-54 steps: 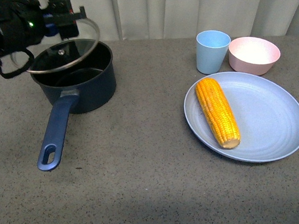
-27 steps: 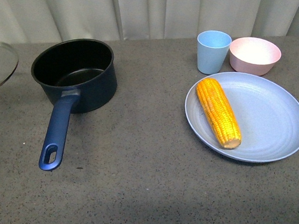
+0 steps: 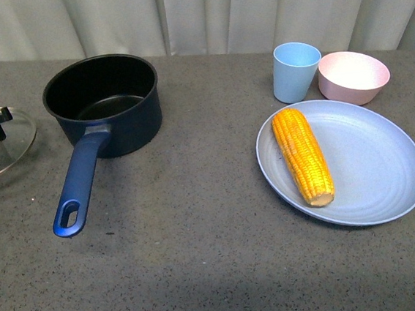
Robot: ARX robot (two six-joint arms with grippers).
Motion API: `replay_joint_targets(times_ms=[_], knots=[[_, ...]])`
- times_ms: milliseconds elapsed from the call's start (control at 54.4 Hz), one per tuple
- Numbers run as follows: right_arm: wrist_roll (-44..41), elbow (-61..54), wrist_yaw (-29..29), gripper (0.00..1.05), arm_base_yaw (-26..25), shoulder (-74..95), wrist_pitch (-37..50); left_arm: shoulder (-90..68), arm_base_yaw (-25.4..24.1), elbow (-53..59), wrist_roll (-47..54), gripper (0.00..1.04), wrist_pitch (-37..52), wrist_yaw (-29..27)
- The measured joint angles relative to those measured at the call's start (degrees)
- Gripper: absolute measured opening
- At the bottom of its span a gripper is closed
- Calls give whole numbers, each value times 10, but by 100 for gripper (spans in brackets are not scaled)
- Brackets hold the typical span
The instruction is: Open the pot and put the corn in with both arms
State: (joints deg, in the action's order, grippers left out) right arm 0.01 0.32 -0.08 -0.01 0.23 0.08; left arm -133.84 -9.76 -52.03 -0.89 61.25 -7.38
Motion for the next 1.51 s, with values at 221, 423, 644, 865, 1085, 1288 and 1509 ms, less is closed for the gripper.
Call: replay_joint_targets(times_ms=[221, 423, 644, 865, 1085, 1288, 1509], knots=[[0, 0, 0, 95, 0, 0, 0, -33, 1, -10, -2, 62, 15, 7], [0, 0, 0, 95, 0, 0, 0, -44, 2, -21, -2, 62, 9, 11], [0, 0, 0, 95, 0, 0, 0, -45, 4, -30, -4, 87, -6, -2], [0, 0, 0, 95, 0, 0, 0, 68, 4, 47, -7, 98, -8, -3], [0, 0, 0, 95, 0, 0, 0, 272, 20, 242, -24, 98, 13, -5], [0, 0, 0, 95, 0, 0, 0, 422, 51, 363, -40, 98, -26, -15], [0, 0, 0, 95, 0, 0, 0, 658, 103, 445, -80, 98, -171, -56]])
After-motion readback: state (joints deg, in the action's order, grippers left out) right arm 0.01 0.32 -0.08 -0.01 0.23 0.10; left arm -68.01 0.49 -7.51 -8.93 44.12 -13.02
